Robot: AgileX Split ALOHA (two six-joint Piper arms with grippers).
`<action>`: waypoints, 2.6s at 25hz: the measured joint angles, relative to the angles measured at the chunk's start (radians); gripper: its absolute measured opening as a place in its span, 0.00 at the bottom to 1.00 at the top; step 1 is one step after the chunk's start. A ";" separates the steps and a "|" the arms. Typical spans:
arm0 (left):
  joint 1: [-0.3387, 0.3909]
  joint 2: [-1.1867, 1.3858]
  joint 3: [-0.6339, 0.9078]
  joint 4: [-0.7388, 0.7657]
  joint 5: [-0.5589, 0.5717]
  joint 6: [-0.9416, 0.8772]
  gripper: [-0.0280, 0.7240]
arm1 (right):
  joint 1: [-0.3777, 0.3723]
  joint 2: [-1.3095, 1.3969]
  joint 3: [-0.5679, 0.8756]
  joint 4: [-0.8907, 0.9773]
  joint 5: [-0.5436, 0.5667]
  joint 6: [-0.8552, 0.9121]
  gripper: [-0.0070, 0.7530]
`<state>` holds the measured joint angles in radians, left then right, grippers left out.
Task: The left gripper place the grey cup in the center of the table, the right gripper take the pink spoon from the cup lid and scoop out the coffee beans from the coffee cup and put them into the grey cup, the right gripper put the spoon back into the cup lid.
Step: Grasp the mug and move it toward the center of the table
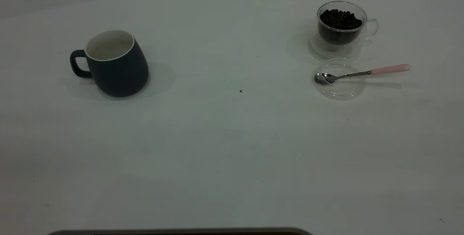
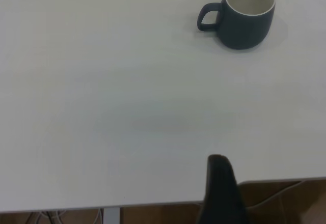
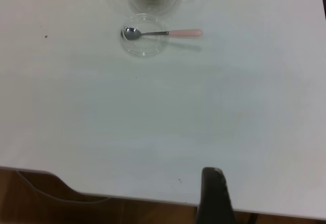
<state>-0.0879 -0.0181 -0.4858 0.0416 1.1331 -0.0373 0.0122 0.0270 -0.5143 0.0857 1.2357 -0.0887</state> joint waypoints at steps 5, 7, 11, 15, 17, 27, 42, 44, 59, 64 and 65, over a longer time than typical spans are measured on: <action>0.000 0.000 0.000 0.000 0.000 0.000 0.79 | 0.000 0.000 0.000 0.000 0.000 0.000 0.77; 0.000 0.000 0.000 0.000 0.000 0.000 0.79 | 0.000 0.000 0.000 0.000 0.000 0.000 0.77; 0.000 0.000 0.000 0.053 0.000 -0.004 0.79 | 0.000 0.000 0.000 0.000 0.000 0.000 0.77; 0.000 0.004 0.000 0.107 0.000 -0.053 0.79 | 0.000 0.000 0.000 0.000 0.000 0.000 0.77; 0.000 0.041 0.000 0.102 0.001 -0.068 0.79 | 0.000 0.000 0.000 0.000 0.000 0.000 0.77; 0.000 0.551 -0.040 0.132 -0.140 -0.087 0.79 | 0.000 0.000 0.000 0.000 0.000 0.000 0.77; 0.000 1.274 -0.311 0.140 -0.513 -0.098 0.79 | 0.000 0.000 0.000 0.000 0.000 0.000 0.77; 0.004 1.372 -0.345 0.141 -0.563 -0.088 0.79 | 0.000 0.000 0.000 0.000 0.000 0.000 0.77; 0.133 1.947 -0.700 0.024 -0.600 0.400 0.79 | 0.000 0.000 0.000 0.000 0.000 0.000 0.77; 0.133 2.142 -0.883 -0.026 -0.539 0.561 0.79 | 0.000 0.000 0.000 0.000 0.000 0.000 0.77; 0.133 2.167 -0.908 -0.032 -0.529 0.581 0.79 | 0.000 0.000 0.000 0.000 0.000 0.000 0.77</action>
<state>0.0454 2.1485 -1.3940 0.0092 0.6036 0.5435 0.0122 0.0270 -0.5143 0.0857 1.2357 -0.0887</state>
